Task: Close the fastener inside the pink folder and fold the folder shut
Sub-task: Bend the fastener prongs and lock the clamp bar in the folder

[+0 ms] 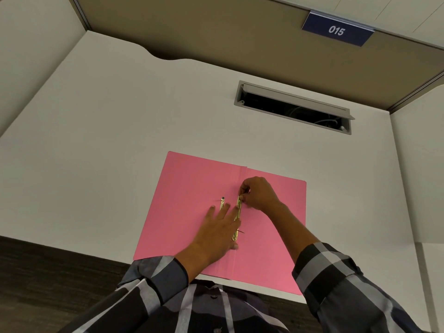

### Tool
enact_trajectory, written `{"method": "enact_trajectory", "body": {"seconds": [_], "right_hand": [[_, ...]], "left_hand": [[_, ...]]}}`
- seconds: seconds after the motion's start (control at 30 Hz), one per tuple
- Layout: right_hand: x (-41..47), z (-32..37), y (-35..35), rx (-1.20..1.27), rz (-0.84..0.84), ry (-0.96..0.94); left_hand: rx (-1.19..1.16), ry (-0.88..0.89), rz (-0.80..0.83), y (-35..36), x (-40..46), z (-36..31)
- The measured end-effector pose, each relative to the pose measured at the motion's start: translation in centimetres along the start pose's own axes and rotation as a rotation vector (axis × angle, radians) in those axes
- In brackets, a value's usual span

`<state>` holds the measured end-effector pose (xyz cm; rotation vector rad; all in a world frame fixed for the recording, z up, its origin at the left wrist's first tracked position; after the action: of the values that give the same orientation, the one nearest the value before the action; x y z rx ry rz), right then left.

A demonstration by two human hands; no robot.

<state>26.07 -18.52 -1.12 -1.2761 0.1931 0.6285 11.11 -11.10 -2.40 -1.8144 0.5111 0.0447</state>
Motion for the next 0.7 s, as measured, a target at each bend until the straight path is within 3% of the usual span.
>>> {"method": "enact_trajectory", "body": {"seconds": [0.43, 0.7], "right_hand": [[0.1, 2.2, -0.4, -0.095, -0.005, -0.116], [-0.1, -0.1, -0.3, 0.061, 0.032, -0.007]], "left_hand": [[0.011, -0.011, 0.007, 0.0, 0.1, -0.1], [0.010, -0.011, 0.003, 0.1, 0.0, -0.1]]}}
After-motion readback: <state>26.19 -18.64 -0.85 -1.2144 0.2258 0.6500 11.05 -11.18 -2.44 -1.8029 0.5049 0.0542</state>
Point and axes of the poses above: each hand's wrist, its own x-axis towards the middle knuckle, its own y-axis out of the palm, z = x × y, the point moved 8 cm from there along x, towards the middle knuckle, and after that the axes turned 8 degrees about -x, right-handed, at the moved point
